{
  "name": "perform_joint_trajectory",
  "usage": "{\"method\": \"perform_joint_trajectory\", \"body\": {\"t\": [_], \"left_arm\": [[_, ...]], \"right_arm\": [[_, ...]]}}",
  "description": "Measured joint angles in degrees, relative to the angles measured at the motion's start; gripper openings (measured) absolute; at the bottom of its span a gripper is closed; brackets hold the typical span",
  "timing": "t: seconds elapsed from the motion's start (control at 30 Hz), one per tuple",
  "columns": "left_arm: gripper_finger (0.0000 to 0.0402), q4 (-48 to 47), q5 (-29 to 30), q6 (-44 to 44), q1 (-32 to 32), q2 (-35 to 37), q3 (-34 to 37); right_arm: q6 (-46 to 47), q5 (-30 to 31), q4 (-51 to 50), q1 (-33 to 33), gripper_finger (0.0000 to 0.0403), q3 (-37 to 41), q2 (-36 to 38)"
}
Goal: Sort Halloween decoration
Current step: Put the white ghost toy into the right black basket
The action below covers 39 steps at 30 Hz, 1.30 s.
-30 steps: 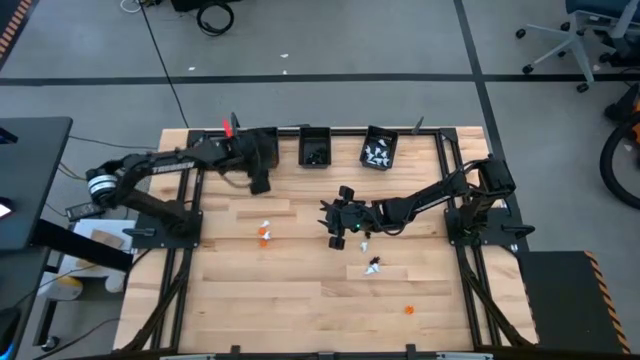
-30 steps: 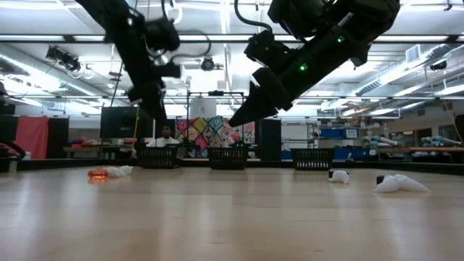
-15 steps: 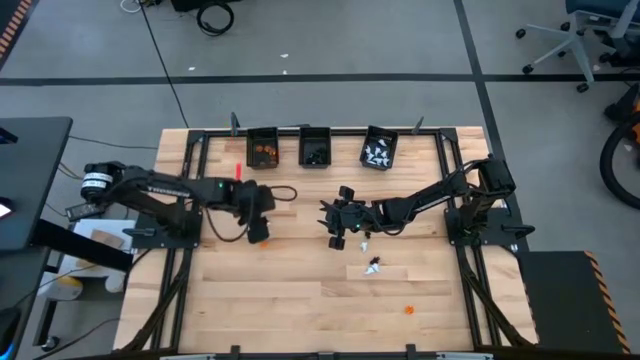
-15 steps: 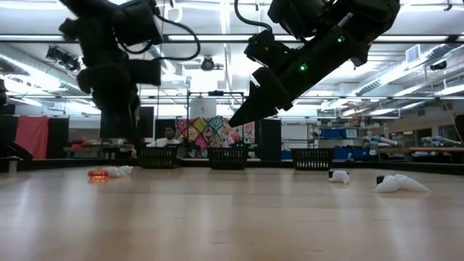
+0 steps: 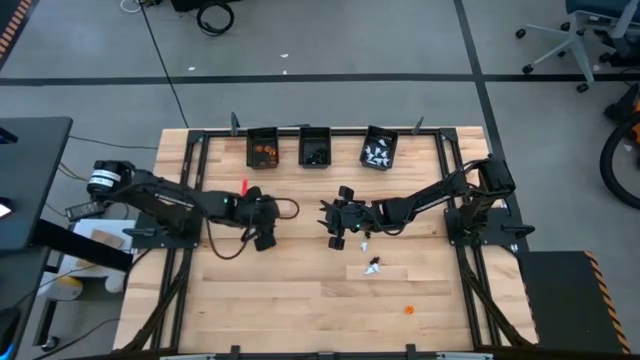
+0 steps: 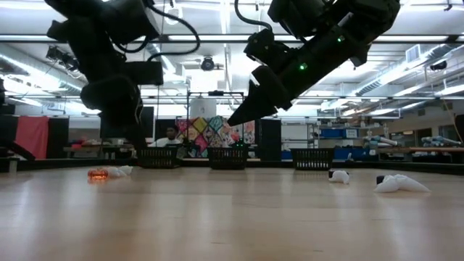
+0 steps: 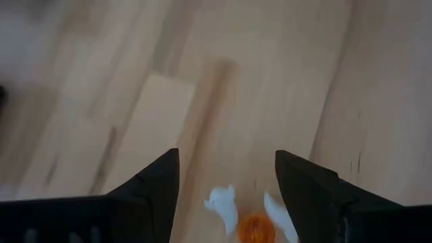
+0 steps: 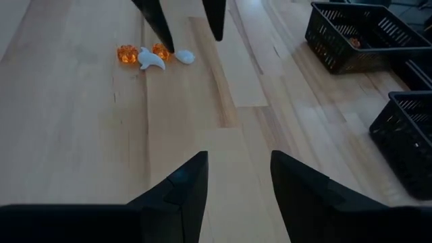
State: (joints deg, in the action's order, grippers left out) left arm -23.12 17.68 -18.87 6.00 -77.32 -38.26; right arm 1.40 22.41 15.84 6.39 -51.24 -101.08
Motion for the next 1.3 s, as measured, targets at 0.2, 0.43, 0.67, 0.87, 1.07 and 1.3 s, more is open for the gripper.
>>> {"method": "perform_joint_trajectory", "body": {"t": [0.2,0.43,0.67,0.87,1.07,1.3], "left_arm": [[0.0224,13.4,1.4,1.5,0.9,1.5,7.7],[0.0224,25.6,0.4,0.4,0.3,1.7,17.2],[0.0221,29.6,0.7,-1.4,0.4,1.8,21.3],[0.0186,29.4,0.7,-1.3,0.5,1.8,21.6],[0.0138,27.5,0.8,-1.6,1.9,2.3,21.7],[0.0097,25.3,0.4,-1.0,2.5,4.6,21.7]], "right_arm": [[0.6,-1.4,-0.5,0.4,0.0166,0.0,0.0],[0.6,-1.5,-0.3,0.5,0.0166,0.0,0.0],[0.6,-1.5,-0.1,0.5,0.0166,0.0,0.0],[1.5,-1.5,-0.1,0.5,0.0166,0.0,0.0],[1.8,-1.5,-0.3,0.8,0.0166,0.0,0.0],[2.1,-1.5,-0.6,0.8,0.0166,0.0,0.0]]}}
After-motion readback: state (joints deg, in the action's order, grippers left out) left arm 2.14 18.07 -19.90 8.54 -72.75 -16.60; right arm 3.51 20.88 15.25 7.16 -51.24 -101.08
